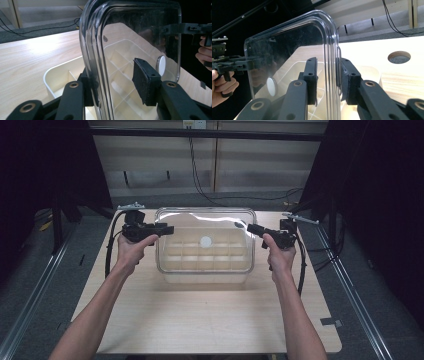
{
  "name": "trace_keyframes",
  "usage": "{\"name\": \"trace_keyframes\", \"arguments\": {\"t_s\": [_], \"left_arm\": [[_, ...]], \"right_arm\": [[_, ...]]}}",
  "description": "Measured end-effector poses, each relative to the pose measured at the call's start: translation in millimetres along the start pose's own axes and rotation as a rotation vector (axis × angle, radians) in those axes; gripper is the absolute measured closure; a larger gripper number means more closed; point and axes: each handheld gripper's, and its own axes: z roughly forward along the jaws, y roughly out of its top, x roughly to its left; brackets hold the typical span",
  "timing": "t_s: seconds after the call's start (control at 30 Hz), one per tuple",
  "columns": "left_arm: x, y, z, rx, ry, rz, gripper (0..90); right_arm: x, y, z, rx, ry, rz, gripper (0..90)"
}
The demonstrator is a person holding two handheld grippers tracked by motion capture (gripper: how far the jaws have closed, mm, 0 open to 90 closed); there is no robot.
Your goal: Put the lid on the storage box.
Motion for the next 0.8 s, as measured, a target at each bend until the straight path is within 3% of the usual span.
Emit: {"name": "trace_keyframes", "arguments": {"t_s": [0.43, 0.8], "left_arm": [[21.5, -6.6, 19.4, 0.019, -0.013, -0.048, 49.1], [30.0, -12.8, 30.7, 0.056, -0.022, -0.078, 45.2]], "right_arm": [[-8.9, 1.3, 17.8, 0.019, -0.036, 0.023, 69.4], [-20.6, -1.5, 26.3, 0.034, -0.035, 0.045, 69.8]]}}
